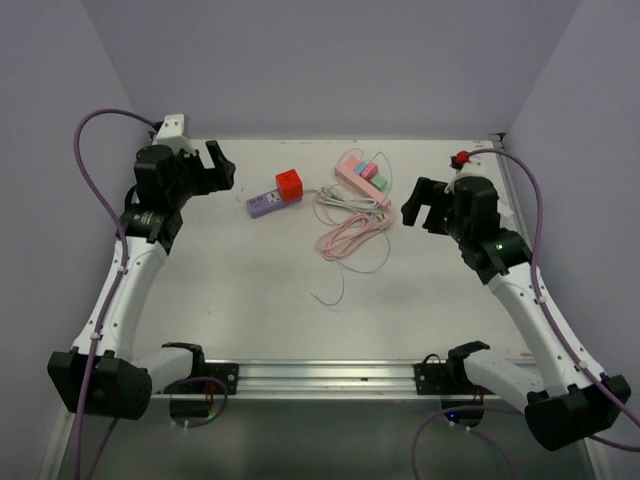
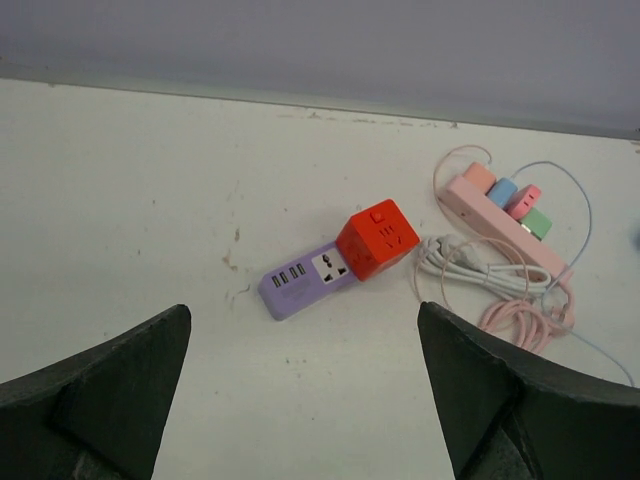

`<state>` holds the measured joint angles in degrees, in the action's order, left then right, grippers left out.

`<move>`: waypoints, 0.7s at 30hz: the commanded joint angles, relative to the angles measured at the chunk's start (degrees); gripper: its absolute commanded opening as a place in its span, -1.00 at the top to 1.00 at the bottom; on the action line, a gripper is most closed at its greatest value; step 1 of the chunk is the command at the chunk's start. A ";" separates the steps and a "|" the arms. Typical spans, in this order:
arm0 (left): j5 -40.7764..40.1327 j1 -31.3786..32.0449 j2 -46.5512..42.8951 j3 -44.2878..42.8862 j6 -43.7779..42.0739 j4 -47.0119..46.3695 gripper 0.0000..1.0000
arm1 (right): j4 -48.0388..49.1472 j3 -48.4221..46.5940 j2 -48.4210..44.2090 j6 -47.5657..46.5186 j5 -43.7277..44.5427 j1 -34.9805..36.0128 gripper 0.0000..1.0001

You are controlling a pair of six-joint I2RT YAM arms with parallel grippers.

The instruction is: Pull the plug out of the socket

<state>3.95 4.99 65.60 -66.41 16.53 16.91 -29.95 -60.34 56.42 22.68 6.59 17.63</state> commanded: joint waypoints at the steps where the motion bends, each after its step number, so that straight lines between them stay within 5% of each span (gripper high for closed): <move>1: 3.70 -0.07 2.33 2.33 2.53 2.96 -0.99 | -3.53 -0.22 4.99 4.30 4.04 -0.22 -0.98; 11: 8.97 0.10 6.03 9.10 2.27 4.89 -0.99 | 7.62 -3.55 25.63 5.36 -5.80 -5.32 -0.96; 21: 9.59 1.42 4.10 14.11 2.71 4.19 -0.99 | 17.99 -16.28 46.82 -2.09 -8.88 -5.24 -0.66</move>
<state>12.19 5.89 71.46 -53.21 18.50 22.00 -18.50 -71.42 99.83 24.45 -0.45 12.34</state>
